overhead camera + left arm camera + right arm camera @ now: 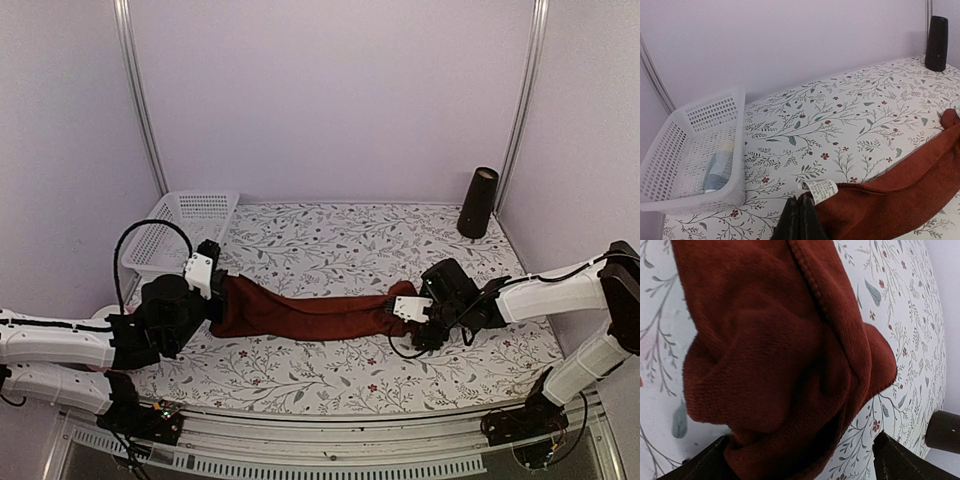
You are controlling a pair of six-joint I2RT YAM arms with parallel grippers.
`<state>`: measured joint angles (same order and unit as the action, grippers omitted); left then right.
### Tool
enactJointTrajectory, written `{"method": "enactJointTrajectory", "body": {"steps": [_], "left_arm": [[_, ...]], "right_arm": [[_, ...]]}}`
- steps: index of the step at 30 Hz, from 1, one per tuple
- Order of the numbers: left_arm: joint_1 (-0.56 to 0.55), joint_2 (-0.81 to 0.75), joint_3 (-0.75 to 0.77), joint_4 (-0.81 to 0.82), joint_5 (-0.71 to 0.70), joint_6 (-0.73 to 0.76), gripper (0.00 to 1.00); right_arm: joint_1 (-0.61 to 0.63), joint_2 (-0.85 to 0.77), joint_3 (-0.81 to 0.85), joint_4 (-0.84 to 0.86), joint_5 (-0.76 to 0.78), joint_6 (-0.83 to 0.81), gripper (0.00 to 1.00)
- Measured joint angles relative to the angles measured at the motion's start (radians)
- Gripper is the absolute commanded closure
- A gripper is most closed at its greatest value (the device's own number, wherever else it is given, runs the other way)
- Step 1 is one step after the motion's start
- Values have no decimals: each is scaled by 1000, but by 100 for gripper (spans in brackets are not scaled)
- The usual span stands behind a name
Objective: Roll the towels
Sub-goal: Pick up the towel from the center of the board.
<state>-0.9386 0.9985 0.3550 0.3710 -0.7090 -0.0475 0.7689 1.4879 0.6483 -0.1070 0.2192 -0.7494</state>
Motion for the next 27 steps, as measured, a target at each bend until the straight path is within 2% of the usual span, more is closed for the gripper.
{"method": "enactJointTrajectory", "body": {"steps": [5,11,17,27], "left_arm": [[0,-16,-18,12,-6,9,100],[0,-18,-22,14,-6,14,100],[0,-18,-23,21,-5,14,100],[0,-18,-24,21,2,14,100]], "right_arm": [[-89,-44,-16,-11,45,2,1],[-134,-138,-54,-31,71,-16,0],[-221,-167,-78,-42,87,-59,7],[-235,-146,-89,-37,148,-66,4]]}}
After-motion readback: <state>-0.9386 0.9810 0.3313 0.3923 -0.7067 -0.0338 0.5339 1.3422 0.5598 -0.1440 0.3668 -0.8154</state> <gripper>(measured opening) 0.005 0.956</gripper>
